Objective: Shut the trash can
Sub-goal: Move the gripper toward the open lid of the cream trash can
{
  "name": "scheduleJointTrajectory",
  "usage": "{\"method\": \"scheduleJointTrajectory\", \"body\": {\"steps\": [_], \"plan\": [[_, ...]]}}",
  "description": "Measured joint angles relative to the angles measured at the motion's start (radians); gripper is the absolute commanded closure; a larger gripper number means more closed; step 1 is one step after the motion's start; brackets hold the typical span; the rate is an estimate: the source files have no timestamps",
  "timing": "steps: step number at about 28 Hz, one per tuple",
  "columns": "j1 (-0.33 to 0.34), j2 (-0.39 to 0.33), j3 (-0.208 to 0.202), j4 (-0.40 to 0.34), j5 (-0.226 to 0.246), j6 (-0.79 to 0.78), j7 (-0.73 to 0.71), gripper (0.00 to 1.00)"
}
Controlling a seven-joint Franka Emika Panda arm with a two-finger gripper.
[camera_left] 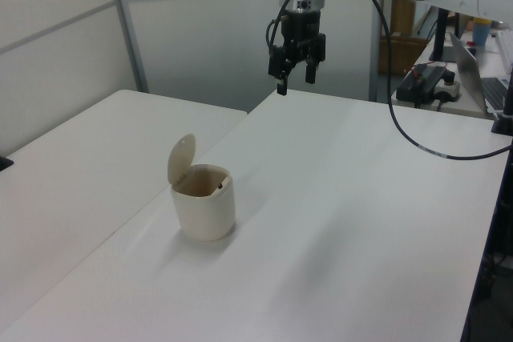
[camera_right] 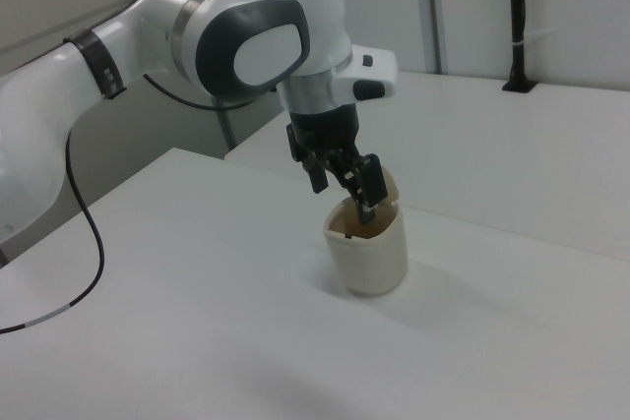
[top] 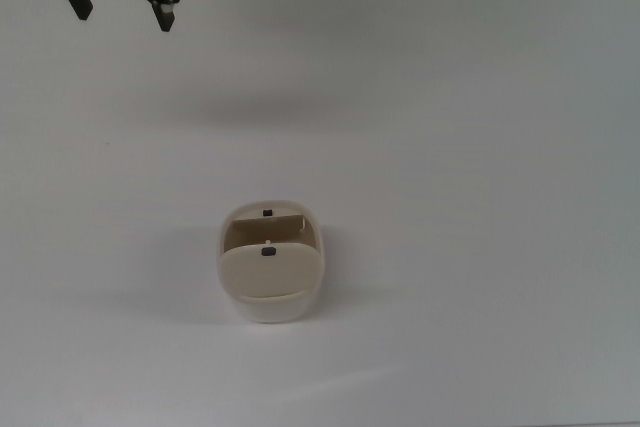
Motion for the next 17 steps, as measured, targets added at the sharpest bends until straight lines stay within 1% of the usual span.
{"method": "scheduleJointTrajectory", "body": {"steps": [6, 15, 16, 17], "plan": [[0.013, 0.000, 0.002, 0.000, -0.009, 0.000, -0.035, 0.00], [0.074, 0.012, 0.006, -0.005, -0.011, 0.009, -0.073, 0.00], [0.078, 0.015, 0.006, -0.005, -0.011, 0.026, -0.074, 0.00], [0.082, 0.018, 0.007, -0.006, -0.011, 0.050, -0.074, 0.04]]}}
